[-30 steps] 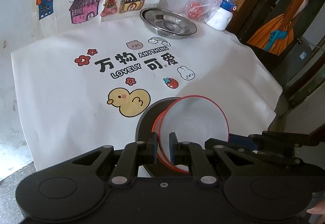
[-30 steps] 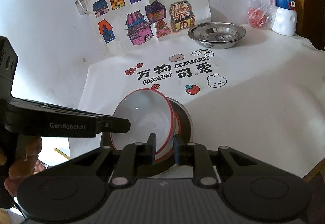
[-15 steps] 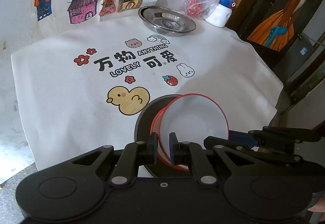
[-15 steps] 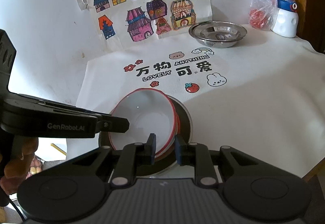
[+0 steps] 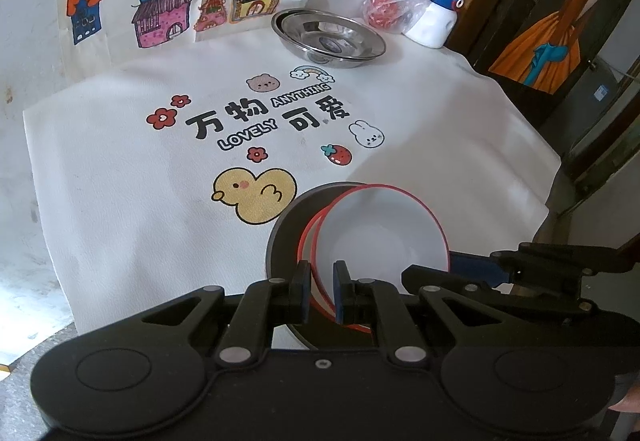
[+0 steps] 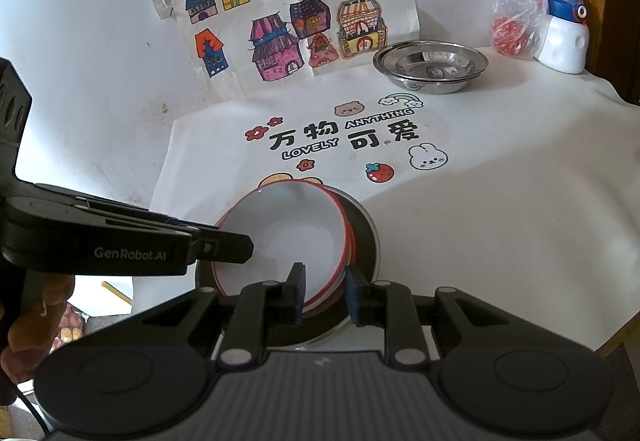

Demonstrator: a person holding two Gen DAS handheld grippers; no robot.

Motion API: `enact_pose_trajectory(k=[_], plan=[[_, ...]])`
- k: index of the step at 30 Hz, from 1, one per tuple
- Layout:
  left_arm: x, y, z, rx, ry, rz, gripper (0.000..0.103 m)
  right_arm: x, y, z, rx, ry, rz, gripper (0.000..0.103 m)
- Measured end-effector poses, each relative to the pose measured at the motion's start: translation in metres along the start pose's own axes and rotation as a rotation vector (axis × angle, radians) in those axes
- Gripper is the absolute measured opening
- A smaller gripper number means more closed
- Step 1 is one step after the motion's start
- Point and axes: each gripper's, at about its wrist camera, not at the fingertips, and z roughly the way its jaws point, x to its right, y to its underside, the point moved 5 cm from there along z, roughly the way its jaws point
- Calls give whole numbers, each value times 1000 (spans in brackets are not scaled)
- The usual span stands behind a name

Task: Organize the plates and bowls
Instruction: 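Lower the smaller white bowl into the stacked bowls with both grippers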

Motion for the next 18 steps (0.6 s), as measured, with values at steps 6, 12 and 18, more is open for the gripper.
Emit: enact_pose_trajectory(k=[6,12,18], plan=[[-2,0,-1,-3,-2,-2,12,-1,0,0,3,3,-5,27],[-2,0,-1,-3,-4,1,13,-2,0,0,9,-2,-6,29],[-3,0,0,-6,1,4,14,-1,0,-2,18,-11,-12,32]])
